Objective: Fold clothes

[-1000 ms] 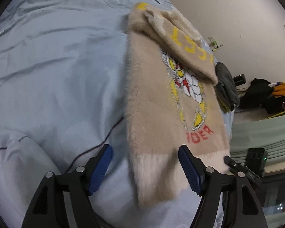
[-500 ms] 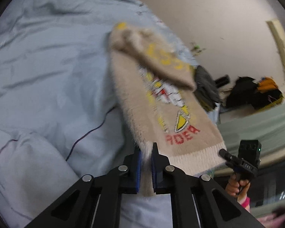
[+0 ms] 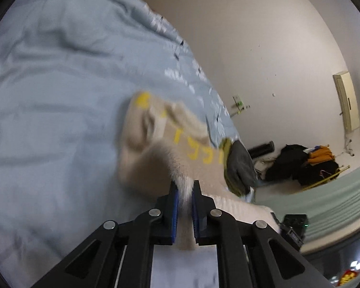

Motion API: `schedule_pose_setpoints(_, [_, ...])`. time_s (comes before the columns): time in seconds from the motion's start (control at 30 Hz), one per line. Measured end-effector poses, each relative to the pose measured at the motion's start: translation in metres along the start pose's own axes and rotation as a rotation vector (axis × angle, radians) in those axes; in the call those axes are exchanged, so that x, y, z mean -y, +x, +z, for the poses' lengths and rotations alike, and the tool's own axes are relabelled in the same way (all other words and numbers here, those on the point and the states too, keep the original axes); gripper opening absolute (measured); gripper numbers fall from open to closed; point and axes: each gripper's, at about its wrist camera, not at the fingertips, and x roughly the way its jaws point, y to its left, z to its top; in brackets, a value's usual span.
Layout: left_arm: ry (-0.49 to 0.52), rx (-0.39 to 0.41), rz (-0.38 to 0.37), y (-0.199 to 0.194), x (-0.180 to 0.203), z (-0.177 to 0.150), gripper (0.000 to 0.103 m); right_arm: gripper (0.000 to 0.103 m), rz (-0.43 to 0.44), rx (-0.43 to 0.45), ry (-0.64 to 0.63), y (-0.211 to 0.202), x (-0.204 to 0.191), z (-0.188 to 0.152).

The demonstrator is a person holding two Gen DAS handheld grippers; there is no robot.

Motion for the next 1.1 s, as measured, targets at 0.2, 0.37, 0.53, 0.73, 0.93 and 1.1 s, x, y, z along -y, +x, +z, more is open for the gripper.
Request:
schedule_pose_setpoints(0.2, [-0.062, 0.011, 0.009, 0.051, -0.005, 0.049, 0.014, 0.008, -0.122, 0.009, -0.029, 0.035, 0.012, 0.052])
schedule_pose_setpoints(0.37, [-0.121, 0.005, 0.04, 0.093, -0.019, 0.076, 0.014, 0.009, -0.168, 0.004, 0.019, 0.065, 0.038, 0.089])
schedule_pose_setpoints(0.53, [-0.198, 0.026, -0.002, 0.109, -0.038, 0.087, 0.042, 0.012, -0.16, 0.01, 0.105, 0.084, 0.066, 0.111])
schedule_pose_setpoints(0.73, [-0.224, 0.068, -0.023, 0.098, -0.052, 0.081, 0.061, 0.025, -0.141, 0.068, 0.144, 0.08, 0.079, 0.117])
schedule_pose_setpoints(0.93, [-0.122, 0.035, 0.07, 0.108, -0.045, 0.073, 0.061, 0.027, -0.219, 0.045, 0.142, 0.073, 0.087, 0.109])
schedule_pose_setpoints(1.1, [-0.026, -0.001, 0.171, 0.122, -0.036, 0.063, 0.06, 0.027, -0.296, -0.036, 0.131, 0.09, 0.095, 0.094])
